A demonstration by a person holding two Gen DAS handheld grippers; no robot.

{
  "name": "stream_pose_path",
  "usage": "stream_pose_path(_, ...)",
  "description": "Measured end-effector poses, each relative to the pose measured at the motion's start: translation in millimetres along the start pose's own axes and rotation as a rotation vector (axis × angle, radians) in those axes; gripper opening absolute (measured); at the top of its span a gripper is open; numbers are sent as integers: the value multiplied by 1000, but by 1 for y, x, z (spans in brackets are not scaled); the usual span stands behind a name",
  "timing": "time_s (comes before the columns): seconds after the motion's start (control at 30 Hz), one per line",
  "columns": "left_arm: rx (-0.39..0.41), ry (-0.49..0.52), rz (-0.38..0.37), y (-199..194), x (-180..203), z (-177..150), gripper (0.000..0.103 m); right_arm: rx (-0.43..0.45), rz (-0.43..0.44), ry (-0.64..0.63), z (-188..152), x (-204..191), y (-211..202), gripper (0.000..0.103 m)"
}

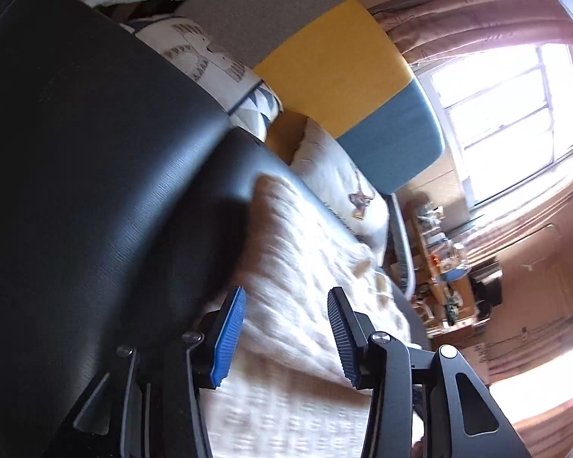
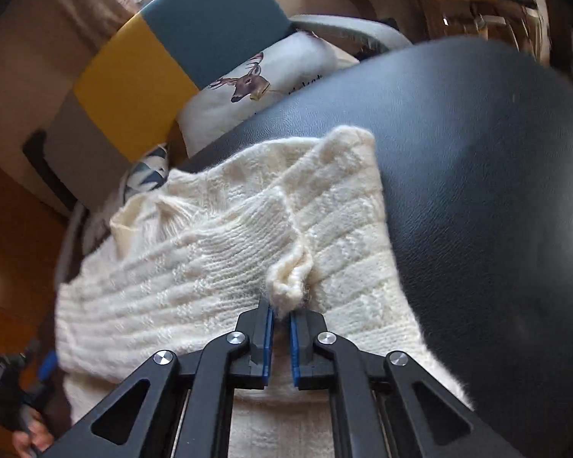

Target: Fold clothes

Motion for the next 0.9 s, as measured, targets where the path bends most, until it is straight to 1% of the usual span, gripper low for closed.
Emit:
stream_pose_path(0.07, 3, -14, 12, 0, -11, 11, 48, 15, -23, -41, 3, -2, -7, 7)
stream_pose_path(0.13, -22, -21, 39, 5, -19, 22, 48, 22, -39, -69, 6, -3, -11, 7)
stream_pose_path(0.2, -63, -15, 18, 16, -19, 33, 51, 17, -48, -61, 8, 1, -13, 8)
stream_pose_path(0.23, -69, -3, 25, 21, -17, 38, 51, 29, -60, -41, 10, 5, -17, 11)
stream_pose_path(0.27, -70, 23, 28, 26, -12, 42, 51, 46, -73, -18, 12, 10, -21, 21)
stream_pose_path(0.3, -85, 61, 21, 33, -6, 45, 51, 64, -86, 5, 14, 15, -25, 23)
stream_pose_path(0.37, -108, 117, 53, 48, 2, 48, 51, 105, -141, 41, 19, 25, -37, 23)
stream_pose_path(0.4, -120, 130, 58, 54, 3, 49, 51, 128, -136, 44, 21, 24, -44, 25)
stream_pose_path(0.43, -133, 143, 60, 60, 5, 49, 51, 153, -121, 42, 24, 22, -51, 25)
stream_pose_path(0.5, -158, 168, 65, 71, 7, 50, 51, 172, -13, -11, 30, 1, -56, 25)
stream_pose_path(0.57, -170, 163, 36, 78, 6, 51, 51, 142, 74, -106, 32, -31, -47, 25)
stream_pose_path(0.6, -167, 157, 26, 80, 5, 51, 51, 116, 86, -164, 33, -48, -39, 25)
stream_pose_path(0.7, -206, 120, -71, 91, 5, 52, 54, 33, 46, -300, 31, -81, -8, 25)
stream_pose_path(0.73, -222, 99, -107, 95, 5, 53, 56, 5, 26, -322, 27, -85, 2, 25)
stream_pose_path(0.77, -229, 86, -122, 98, 6, 54, 56, -24, 4, -341, 22, -87, 11, 25)
stream_pose_path(0.8, -235, 75, -135, 100, 7, 55, 53, -54, -30, -355, 17, -85, 21, 25)
stream_pose_path(0.83, -222, 92, -131, 99, 12, 56, 40, -84, -68, -367, 11, -81, 30, 25)
stream_pose_path(0.87, -199, 142, -112, 97, 20, 55, 11, -105, -82, -363, 5, -75, 38, 25)
stream_pose_path(0.9, -168, 216, -72, 93, 30, 54, 12, -98, -75, -353, 3, -71, 39, 24)
Point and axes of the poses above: each gripper's, at about its wrist camera, not at the fingertips, and y roughly the way its jaws point, x to its right, z to its top, the point moved 3 cm from there along y, roughly the way its jaws point, and after that the axes turned 1 degree about -y, right-handed, at the moved point
